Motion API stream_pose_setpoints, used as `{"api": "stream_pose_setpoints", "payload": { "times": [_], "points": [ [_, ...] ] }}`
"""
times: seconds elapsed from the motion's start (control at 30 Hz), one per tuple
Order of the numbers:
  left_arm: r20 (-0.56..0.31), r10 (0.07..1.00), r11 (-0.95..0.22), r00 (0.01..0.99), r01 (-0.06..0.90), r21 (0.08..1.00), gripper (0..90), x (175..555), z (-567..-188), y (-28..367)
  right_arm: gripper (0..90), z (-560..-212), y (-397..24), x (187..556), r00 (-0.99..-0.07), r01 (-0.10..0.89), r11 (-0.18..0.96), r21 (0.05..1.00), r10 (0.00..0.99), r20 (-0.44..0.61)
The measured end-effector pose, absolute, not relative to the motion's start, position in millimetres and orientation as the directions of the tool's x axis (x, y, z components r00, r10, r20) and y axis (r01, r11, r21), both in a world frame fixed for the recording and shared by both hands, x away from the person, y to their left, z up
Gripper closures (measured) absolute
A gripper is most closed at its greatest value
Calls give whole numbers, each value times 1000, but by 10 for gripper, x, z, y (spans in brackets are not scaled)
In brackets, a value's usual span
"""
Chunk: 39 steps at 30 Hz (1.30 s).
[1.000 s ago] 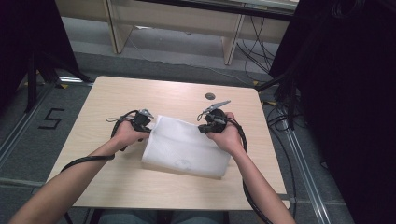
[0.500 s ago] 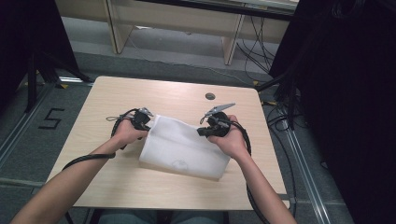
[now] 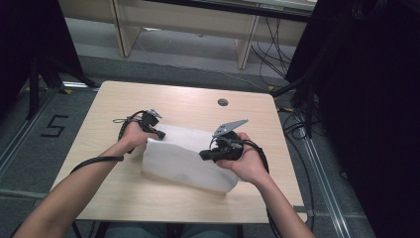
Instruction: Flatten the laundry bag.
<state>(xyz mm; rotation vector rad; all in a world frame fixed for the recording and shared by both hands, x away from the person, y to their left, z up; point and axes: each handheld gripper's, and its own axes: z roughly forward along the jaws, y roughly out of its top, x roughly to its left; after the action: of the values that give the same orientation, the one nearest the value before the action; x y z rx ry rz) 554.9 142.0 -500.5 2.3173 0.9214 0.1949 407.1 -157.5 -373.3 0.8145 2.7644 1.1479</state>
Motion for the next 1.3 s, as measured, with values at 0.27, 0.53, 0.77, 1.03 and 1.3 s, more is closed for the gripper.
{"api": "stream_pose_setpoints", "payload": {
  "times": [0.27,0.53,0.77,1.03,1.3],
  "points": [
    [-59,658,-578,751,553,600,892,5530,-4996,1391,900,-3809,-1443,3925,-889,438,654,616,417,189],
    [-66,589,-607,805,495,621,836,5366,-4856,1138,900,-3943,-1402,3918,-890,443,673,592,411,199],
    [-62,441,-693,895,384,611,753,5103,-4777,736,898,-4053,-1368,3870,-888,454,685,570,405,220],
    [-42,417,-743,908,367,559,735,5007,-4934,641,697,-4150,-1334,3793,-868,496,675,547,369,332],
    [-20,418,-750,908,358,556,742,5014,-4934,636,560,-3969,-1519,3969,-818,572,528,628,425,387]
  ]
}}
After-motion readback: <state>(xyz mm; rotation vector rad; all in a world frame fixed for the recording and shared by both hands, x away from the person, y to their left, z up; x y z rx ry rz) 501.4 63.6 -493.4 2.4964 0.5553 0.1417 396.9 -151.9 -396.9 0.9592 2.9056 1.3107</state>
